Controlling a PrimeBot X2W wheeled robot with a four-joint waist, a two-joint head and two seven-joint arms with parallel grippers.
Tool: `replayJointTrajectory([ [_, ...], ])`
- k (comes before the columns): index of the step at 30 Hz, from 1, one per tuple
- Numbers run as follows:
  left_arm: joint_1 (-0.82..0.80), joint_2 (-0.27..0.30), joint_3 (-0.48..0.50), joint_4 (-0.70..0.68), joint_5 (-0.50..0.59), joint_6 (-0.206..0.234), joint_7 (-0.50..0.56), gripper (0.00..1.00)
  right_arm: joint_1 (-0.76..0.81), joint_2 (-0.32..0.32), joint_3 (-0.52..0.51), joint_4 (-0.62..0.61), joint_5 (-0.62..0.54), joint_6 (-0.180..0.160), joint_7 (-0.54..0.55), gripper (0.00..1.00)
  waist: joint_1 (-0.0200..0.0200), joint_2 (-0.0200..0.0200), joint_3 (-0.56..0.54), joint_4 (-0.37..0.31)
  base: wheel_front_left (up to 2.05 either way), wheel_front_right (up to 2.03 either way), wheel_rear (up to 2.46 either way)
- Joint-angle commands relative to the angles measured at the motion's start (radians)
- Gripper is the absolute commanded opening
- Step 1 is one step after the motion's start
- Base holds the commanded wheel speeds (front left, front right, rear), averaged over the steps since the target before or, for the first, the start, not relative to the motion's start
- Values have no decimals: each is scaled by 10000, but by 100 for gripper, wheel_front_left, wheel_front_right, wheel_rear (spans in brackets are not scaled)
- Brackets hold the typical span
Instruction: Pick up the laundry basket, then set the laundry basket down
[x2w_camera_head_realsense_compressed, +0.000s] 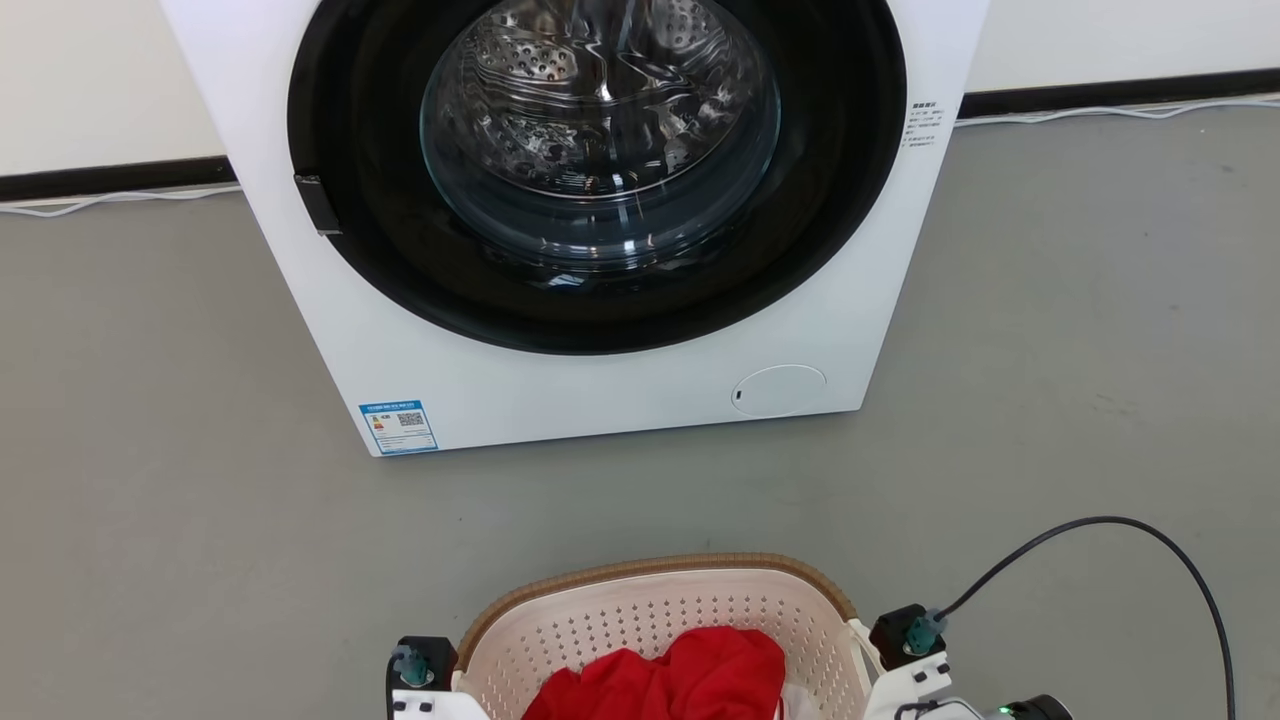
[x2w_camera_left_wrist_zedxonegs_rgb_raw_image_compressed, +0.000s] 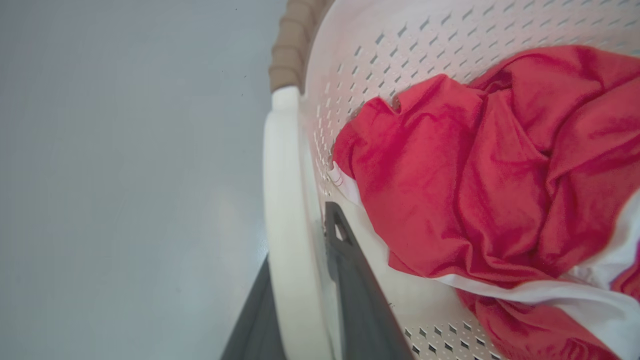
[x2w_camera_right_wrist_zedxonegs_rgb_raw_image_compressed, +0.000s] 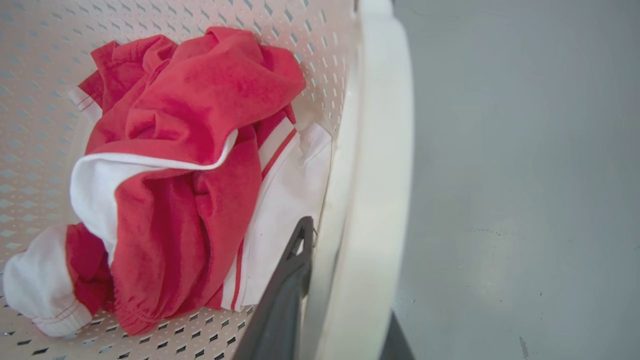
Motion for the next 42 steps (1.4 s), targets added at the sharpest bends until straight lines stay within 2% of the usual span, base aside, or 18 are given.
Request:
replayJointTrajectory([
  [1,-350,47,99,-259,-78,-7,-127,0,-205,321,257,-266,-10,253,-250,0,1,-1,5,11,0,0,0],
  [30,-480,47,-370,-4,-571,-57,-217,0,-371,321,604,-65,478,253,-305,0,0,-1,31,54,0,0,0],
  [42,-952,47,-555,14,-695,43,-399,0,-723,321,596,55,584,253,-709,0,0,-1,742,59,0,0,0],
])
